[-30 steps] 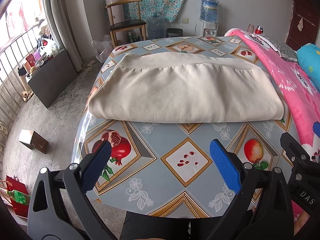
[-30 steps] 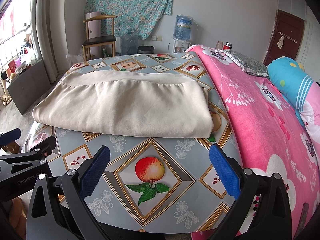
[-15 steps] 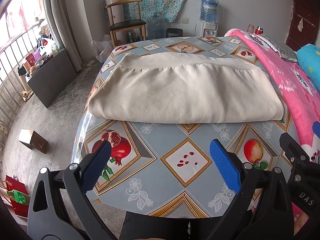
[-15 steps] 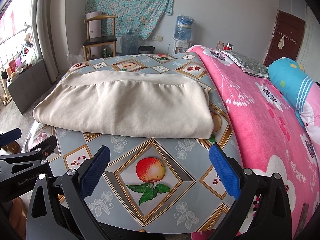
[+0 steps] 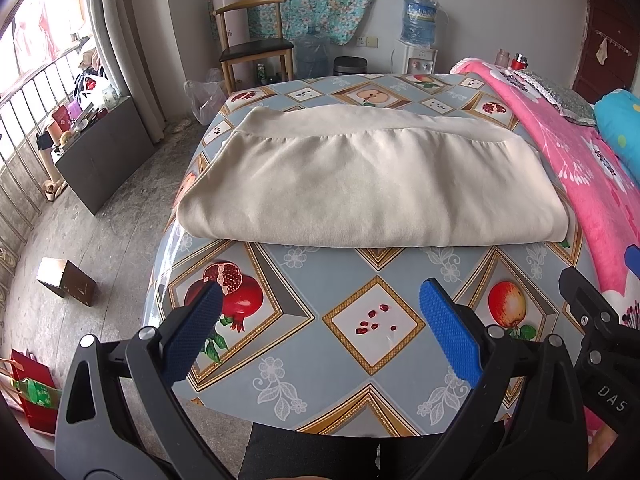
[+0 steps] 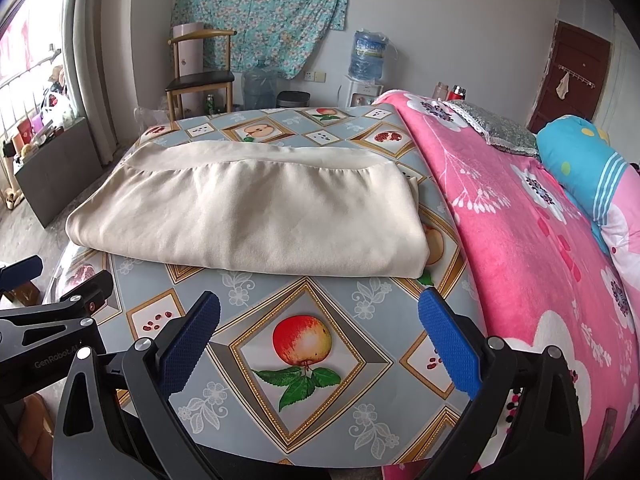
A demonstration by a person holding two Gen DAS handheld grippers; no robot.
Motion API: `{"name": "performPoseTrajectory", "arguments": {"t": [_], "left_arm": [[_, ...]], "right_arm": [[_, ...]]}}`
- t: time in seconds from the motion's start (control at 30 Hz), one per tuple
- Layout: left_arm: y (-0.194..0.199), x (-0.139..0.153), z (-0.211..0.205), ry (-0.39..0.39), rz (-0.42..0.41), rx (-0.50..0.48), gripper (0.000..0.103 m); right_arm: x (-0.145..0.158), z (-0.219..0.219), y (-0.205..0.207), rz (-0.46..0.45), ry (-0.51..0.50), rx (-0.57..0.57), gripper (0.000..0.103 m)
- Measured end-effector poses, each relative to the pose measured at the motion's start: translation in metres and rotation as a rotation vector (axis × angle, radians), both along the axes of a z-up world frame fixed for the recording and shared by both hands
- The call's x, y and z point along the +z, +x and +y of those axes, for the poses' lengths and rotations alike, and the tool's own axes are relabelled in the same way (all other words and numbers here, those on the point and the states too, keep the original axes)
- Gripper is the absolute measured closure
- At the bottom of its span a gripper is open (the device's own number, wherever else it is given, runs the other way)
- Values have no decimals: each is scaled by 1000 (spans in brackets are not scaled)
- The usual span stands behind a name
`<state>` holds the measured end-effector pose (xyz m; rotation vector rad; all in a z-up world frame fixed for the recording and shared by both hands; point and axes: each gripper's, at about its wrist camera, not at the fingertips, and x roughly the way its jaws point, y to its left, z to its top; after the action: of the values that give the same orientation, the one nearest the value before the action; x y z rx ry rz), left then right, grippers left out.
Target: Fold large clothes
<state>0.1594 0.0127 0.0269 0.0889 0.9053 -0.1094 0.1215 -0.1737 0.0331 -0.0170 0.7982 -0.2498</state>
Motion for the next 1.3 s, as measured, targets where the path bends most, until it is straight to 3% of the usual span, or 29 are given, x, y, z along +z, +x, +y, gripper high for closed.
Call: {"name": "performPoseTrajectory", "arguments": {"t": [1.3], "left_arm": [[1,0,2,-2,0,2,8]], "right_arm": [[-3,1,-1,1,-3,2,6]]}}
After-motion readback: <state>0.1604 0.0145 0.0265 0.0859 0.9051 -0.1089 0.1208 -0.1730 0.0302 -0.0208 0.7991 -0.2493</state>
